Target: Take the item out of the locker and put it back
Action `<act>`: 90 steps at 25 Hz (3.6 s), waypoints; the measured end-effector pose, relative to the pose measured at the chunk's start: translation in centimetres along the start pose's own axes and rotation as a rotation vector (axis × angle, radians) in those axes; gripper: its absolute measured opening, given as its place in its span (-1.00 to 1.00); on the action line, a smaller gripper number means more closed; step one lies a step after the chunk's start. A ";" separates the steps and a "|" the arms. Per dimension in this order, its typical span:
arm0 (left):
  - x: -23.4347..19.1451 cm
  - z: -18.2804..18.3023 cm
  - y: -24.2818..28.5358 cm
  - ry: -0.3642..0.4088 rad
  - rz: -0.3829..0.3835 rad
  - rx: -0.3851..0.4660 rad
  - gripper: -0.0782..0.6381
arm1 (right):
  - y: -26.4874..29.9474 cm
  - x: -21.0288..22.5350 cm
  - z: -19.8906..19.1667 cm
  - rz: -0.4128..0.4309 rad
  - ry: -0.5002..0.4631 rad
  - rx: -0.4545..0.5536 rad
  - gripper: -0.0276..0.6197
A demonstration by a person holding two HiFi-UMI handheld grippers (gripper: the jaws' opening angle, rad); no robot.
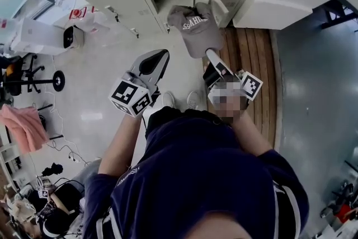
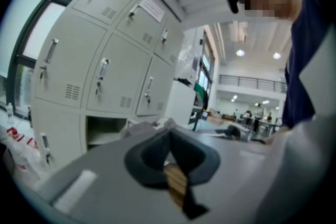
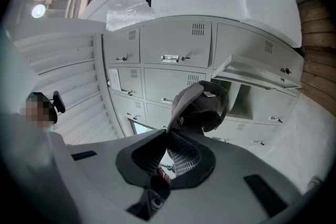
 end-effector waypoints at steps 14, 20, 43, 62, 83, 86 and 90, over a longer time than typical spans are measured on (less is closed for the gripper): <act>-0.7 -0.2 -3.2 -0.008 -0.012 0.004 -0.77 | -0.4 -0.4 -3.0 -0.024 -0.031 0.015 -0.85; -1.3 -0.1 -3.2 -0.005 -0.034 0.008 -0.77 | 0.3 -0.3 -3.6 -0.030 -0.049 0.021 -0.85; -1.7 -1.4 -0.8 -0.026 -0.014 -0.026 -0.77 | 2.8 2.5 -0.9 -0.029 -0.009 -0.001 -0.85; -8.4 -3.9 0.2 -0.077 -0.051 -0.061 -0.77 | 10.2 7.3 2.9 -0.087 -0.035 0.056 -0.85; -21.1 -8.0 3.6 -0.060 -0.204 -0.133 -0.77 | 23.2 16.9 8.8 -0.083 -0.083 0.189 -0.85; -21.7 -9.3 3.3 -0.073 -0.202 -0.164 -0.77 | 24.8 18.1 10.0 -0.056 -0.090 0.190 -0.85; -22.6 -10.9 3.2 -0.089 -0.183 -0.204 -0.77 | 27.3 20.2 12.0 -0.038 -0.096 0.187 -0.85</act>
Point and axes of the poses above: the fingertips, and each gripper's own axes: y forward along the fingers, x to its right, z out of its top, the point moved 3 cm from there along -y, backward along the fingers, and after that the axes turned 15 degrees about y, right-handed, at the moved point
